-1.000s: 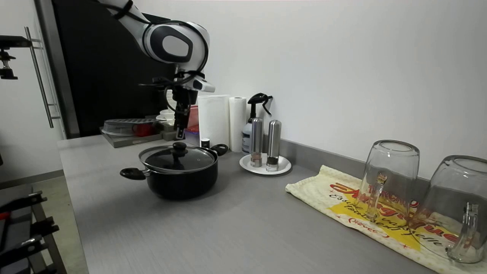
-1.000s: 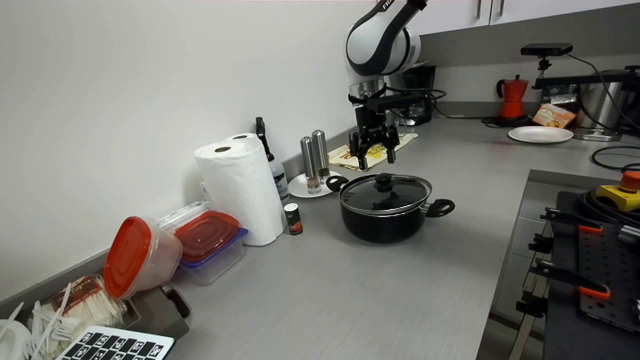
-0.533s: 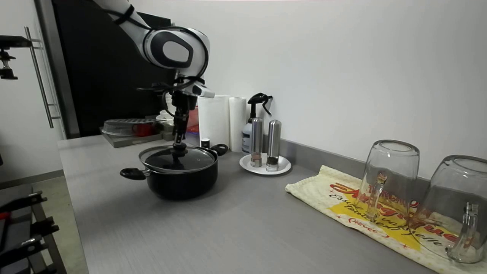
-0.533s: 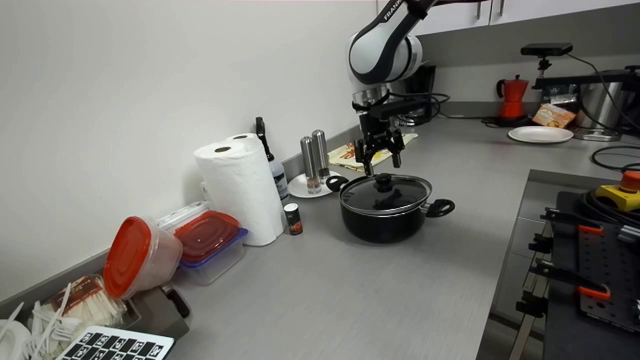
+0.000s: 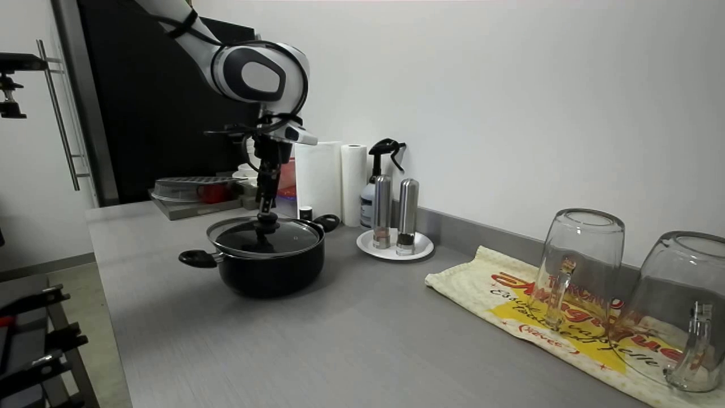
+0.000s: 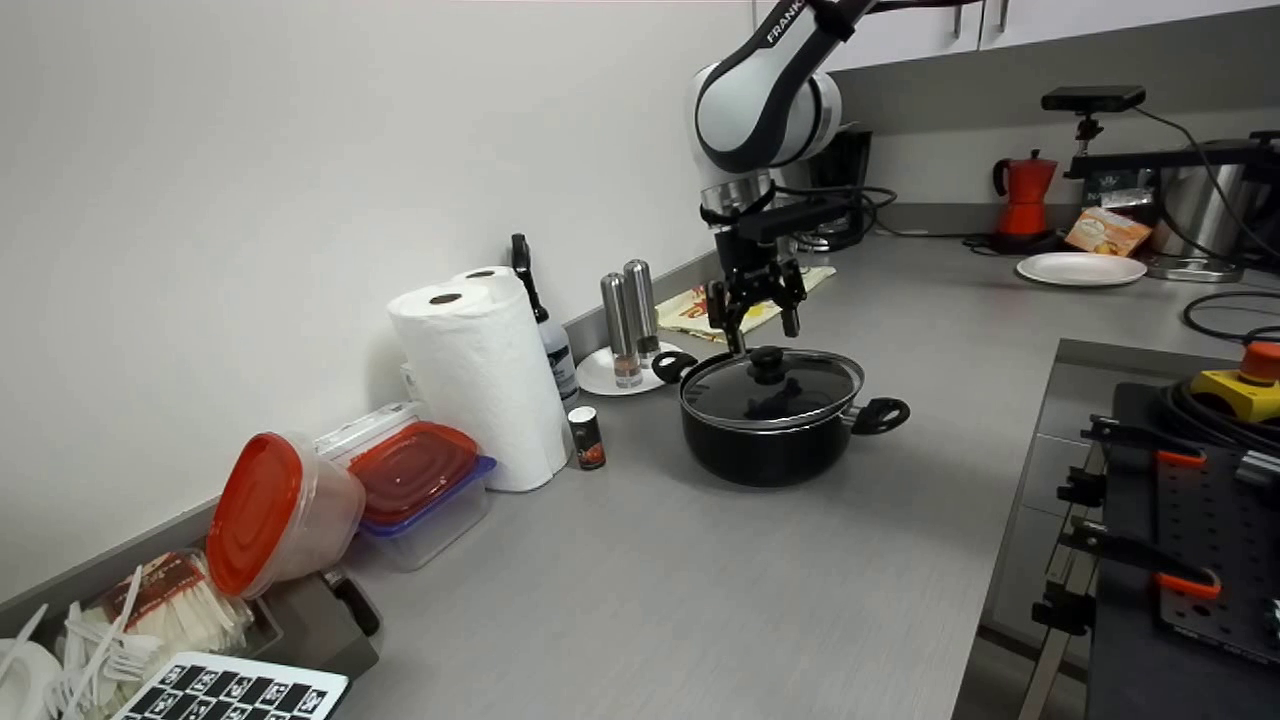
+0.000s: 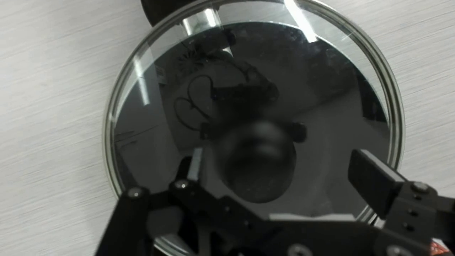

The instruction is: Remove the lid from the black pot

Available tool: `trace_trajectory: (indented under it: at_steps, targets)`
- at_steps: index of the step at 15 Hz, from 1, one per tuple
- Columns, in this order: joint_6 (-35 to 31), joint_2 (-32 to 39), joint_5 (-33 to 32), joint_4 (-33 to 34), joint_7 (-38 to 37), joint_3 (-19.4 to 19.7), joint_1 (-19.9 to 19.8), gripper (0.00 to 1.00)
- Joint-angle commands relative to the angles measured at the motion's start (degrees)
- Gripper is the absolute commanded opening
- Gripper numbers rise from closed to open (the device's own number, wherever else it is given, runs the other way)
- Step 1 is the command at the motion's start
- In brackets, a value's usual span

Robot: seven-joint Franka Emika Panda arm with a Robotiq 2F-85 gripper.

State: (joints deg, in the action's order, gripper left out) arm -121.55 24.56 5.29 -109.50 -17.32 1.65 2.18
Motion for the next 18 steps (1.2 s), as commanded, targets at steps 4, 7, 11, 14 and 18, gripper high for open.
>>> trace_trajectory:
  at_steps: [4, 7, 11, 14, 18]
  targets:
    - [-0.92, 1.49, -3.88, 0.64, -2.99, 1.3, 0.85, 1.0]
    - [-1.56, 1.92, -3.71, 0.84, -3.48, 1.36, 0.75, 1.0]
    - [-1.68, 2.11, -3.04, 1.25, -3.53, 1.15, 0.66, 1.0]
    - [-1.8, 2.17, -2.8, 1.54, -3.62, 1.06, 0.62, 1.0]
    - [-1.96, 2.6, -2.48, 2.01, -4.03, 1.04, 0.51, 1.0]
